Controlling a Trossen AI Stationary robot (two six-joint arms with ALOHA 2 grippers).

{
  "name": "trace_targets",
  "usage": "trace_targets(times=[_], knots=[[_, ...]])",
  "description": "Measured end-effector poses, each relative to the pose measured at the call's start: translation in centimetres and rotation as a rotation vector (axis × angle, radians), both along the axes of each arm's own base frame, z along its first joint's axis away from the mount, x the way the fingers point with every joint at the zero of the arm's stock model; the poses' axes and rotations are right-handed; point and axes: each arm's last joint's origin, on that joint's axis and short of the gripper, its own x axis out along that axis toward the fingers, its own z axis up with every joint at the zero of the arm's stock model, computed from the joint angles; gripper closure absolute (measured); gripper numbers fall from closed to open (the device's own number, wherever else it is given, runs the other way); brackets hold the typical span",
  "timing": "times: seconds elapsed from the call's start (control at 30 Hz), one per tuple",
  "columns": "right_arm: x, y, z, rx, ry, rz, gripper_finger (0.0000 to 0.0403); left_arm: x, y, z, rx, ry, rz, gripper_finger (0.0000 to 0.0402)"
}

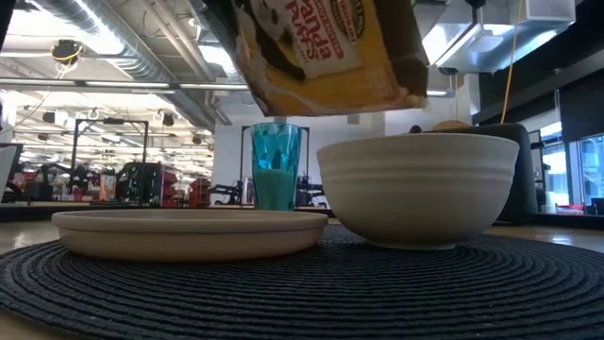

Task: Arrange a breakfast setting
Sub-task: Pour the cereal from the cereal box into the white bowl

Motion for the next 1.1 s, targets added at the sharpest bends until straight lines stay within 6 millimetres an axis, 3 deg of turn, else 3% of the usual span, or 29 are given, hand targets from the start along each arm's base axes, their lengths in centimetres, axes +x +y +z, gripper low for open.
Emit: trace_targets(times=[0.57,1.1], knots=[[0.0,0.0,0.0,-0.009,0.001,0.014,0.0196,-0.3,-1.3,-0.2,-0.156,-0.09,0.094,0.0218],[0.0,0.0,0.0,-0.012,0.0,0.017,0.0196,-0.6,-1.7,-0.3,-0.381,-0.212,0.319,0.0218]])
